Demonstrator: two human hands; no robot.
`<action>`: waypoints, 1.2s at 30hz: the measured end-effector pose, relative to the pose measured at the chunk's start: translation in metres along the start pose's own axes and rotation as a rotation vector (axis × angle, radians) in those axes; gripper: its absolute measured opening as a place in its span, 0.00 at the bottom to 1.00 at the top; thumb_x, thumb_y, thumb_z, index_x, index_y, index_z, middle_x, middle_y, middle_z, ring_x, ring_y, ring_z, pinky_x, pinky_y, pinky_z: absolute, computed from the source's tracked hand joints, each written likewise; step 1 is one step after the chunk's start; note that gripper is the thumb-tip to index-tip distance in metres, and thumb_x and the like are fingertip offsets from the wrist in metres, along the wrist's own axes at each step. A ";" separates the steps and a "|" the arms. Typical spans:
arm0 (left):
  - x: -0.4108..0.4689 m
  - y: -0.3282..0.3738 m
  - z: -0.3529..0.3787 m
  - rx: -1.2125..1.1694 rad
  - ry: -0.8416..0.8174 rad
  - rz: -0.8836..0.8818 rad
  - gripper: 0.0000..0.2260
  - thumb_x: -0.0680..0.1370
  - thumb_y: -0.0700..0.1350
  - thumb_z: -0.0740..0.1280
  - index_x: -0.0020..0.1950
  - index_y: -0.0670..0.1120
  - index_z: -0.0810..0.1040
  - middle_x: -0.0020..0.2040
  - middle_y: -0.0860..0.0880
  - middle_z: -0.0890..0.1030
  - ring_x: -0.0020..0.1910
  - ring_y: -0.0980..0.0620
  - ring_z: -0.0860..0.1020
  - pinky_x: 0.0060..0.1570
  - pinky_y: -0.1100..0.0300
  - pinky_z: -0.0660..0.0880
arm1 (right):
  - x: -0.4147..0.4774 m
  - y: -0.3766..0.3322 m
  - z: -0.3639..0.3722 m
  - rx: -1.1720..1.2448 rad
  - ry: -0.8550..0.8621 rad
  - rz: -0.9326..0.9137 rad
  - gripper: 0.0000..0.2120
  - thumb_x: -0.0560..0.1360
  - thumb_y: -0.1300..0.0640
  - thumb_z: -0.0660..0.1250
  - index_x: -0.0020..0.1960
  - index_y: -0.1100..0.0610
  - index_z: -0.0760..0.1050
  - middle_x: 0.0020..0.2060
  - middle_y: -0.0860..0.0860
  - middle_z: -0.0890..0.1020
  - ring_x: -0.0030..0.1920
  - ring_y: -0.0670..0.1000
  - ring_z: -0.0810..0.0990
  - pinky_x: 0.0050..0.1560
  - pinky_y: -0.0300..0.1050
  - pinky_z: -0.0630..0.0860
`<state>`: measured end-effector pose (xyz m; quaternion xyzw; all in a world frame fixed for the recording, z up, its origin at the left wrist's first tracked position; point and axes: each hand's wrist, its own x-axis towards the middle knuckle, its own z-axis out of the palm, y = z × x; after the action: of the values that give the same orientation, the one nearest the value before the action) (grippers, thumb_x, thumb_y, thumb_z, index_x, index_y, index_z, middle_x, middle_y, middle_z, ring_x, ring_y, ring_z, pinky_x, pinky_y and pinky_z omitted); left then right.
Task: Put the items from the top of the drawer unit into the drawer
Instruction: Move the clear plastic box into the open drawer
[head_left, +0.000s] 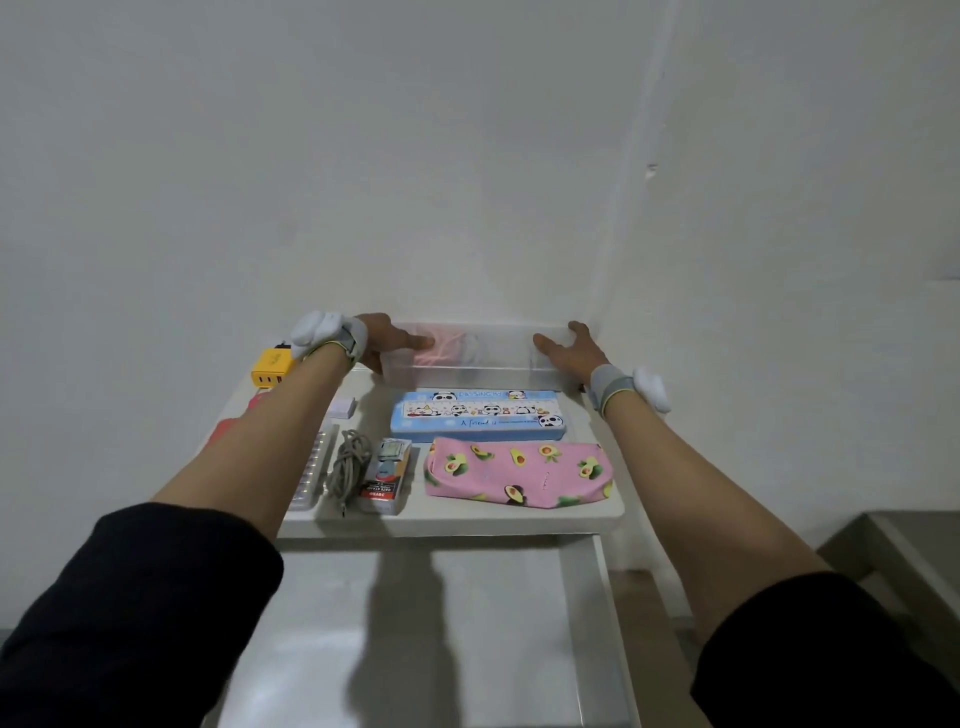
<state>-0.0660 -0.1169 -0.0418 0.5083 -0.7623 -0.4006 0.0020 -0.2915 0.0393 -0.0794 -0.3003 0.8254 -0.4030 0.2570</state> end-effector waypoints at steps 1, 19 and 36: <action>-0.001 0.000 0.001 -0.004 0.001 -0.005 0.34 0.72 0.61 0.69 0.66 0.36 0.71 0.62 0.39 0.78 0.52 0.41 0.81 0.51 0.56 0.78 | -0.001 0.000 0.000 -0.006 -0.001 0.002 0.38 0.75 0.41 0.65 0.78 0.53 0.51 0.75 0.56 0.64 0.73 0.59 0.66 0.73 0.52 0.64; -0.031 0.017 -0.008 -0.136 0.036 0.065 0.34 0.72 0.54 0.73 0.68 0.34 0.66 0.67 0.37 0.70 0.57 0.33 0.79 0.56 0.41 0.77 | -0.015 -0.016 -0.014 0.030 0.073 -0.024 0.39 0.74 0.42 0.67 0.78 0.53 0.52 0.74 0.53 0.65 0.72 0.57 0.67 0.71 0.53 0.66; -0.189 0.010 0.031 -0.115 0.155 0.088 0.27 0.71 0.56 0.73 0.55 0.37 0.69 0.57 0.42 0.71 0.55 0.34 0.80 0.54 0.42 0.79 | -0.154 0.009 -0.069 0.061 0.034 -0.108 0.40 0.74 0.41 0.67 0.77 0.52 0.52 0.71 0.54 0.69 0.69 0.58 0.71 0.69 0.54 0.70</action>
<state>0.0047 0.0502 0.0198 0.5030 -0.7571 -0.4027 0.1079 -0.2337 0.1876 -0.0216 -0.3297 0.7996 -0.4464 0.2297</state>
